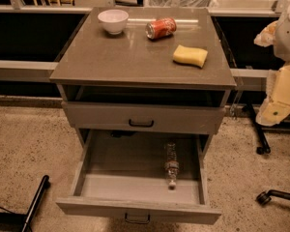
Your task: Pick water bottle from middle drawer and place on counter
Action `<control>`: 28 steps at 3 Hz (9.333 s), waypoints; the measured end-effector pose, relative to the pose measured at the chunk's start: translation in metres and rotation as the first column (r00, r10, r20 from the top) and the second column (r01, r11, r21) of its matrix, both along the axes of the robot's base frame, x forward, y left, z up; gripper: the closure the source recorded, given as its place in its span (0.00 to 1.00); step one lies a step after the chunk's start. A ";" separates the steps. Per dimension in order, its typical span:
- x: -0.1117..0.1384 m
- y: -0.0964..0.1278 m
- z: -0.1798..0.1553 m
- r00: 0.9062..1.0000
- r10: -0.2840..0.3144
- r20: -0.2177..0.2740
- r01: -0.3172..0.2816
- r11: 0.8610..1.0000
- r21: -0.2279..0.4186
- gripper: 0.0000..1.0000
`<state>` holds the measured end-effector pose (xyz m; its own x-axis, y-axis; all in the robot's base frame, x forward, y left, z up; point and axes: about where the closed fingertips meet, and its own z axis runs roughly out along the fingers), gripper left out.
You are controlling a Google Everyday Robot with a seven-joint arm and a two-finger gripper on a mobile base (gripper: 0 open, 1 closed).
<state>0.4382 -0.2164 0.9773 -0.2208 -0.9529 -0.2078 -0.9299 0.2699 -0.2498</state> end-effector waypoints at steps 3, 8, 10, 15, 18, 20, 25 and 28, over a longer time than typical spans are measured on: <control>0.003 -0.005 -0.118 0.968 -0.243 -0.070 0.245 0.969 0.026 0.00; -0.009 0.032 -0.354 0.847 -0.397 -0.352 0.486 0.848 0.213 0.00; 0.043 0.050 -0.372 0.891 -0.415 -0.184 0.453 0.834 0.314 0.00; 0.128 0.138 -0.507 0.927 -0.363 -0.094 0.363 0.805 0.470 0.00; 0.137 0.110 -0.551 0.862 -0.473 -0.183 0.502 0.742 0.444 0.00; 0.149 0.107 -0.601 0.799 -0.546 -0.251 0.599 0.694 0.398 0.19; 0.148 0.116 -0.611 0.832 -0.470 -0.295 0.555 0.705 0.441 1.00; 0.105 0.150 -0.563 0.985 -0.117 -0.126 0.160 0.890 0.426 1.00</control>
Offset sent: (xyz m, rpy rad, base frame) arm 0.0275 -0.0088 -0.2005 0.0719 0.2109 -0.3457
